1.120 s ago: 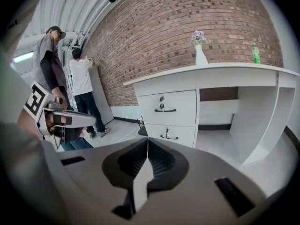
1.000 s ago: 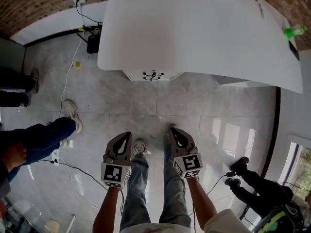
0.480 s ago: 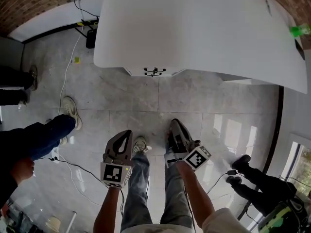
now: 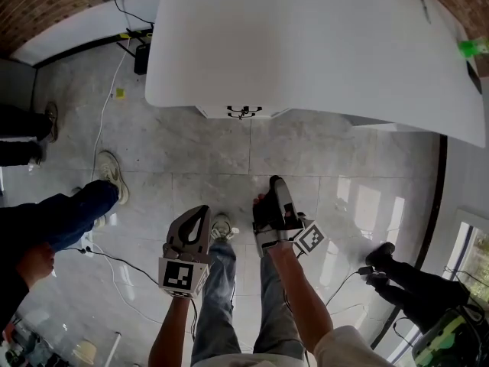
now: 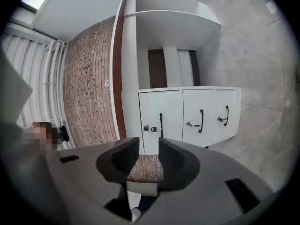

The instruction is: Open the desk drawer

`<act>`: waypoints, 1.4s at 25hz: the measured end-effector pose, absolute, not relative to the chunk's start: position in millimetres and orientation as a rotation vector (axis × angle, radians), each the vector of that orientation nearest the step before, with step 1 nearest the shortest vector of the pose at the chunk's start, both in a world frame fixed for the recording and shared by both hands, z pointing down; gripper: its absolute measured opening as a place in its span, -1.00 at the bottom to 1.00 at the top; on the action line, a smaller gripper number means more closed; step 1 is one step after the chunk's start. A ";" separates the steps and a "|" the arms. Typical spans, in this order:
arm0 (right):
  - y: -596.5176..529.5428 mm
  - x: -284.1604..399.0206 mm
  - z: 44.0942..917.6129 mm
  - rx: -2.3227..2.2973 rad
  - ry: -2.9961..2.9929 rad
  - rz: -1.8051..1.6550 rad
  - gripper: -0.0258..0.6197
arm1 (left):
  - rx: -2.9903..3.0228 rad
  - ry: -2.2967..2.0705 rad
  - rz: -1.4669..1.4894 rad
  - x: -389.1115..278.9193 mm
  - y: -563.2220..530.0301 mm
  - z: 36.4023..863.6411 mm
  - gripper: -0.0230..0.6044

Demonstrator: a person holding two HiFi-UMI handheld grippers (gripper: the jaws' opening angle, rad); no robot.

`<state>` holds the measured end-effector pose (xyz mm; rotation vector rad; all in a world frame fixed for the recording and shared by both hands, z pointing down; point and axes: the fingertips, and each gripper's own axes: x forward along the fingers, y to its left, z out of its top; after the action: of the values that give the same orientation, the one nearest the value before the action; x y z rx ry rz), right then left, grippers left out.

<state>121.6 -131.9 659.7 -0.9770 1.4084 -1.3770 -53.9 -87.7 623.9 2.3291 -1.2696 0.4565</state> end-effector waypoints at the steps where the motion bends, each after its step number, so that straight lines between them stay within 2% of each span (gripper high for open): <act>1: -133.8 121.4 662.5 -0.976 1.409 -1.377 -0.53 | 2.327 -1.267 0.458 -54.0 -86.8 624.3 -0.89; 17: -272.6 107.4 687.9 -0.922 1.441 -1.318 -0.29 | 2.313 -1.252 0.451 -62.6 -86.1 620.6 -0.89; 31: -330.8 106.8 699.2 -0.980 1.387 -1.305 -0.29 | 2.279 -1.268 0.479 -81.2 -84.7 625.5 -0.89; 33: -331.4 105.7 701.1 -0.988 1.401 -1.306 -0.39 | 2.281 -1.274 0.465 -81.9 -86.3 625.2 -0.89; 34: -330.3 106.0 700.9 -0.988 1.412 -1.299 -0.56 | 2.282 -1.275 0.461 -81.2 -86.7 625.1 -0.89; 35: -329.1 106.8 699.6 -0.986 1.424 -1.289 -0.65 | 2.282 -1.274 0.460 -80.3 -86.3 625.4 -0.89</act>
<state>106.8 -329.1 699.6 -0.9858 1.4239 -1.2891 -80.3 -86.3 625.4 2.2820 -1.2739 0.4599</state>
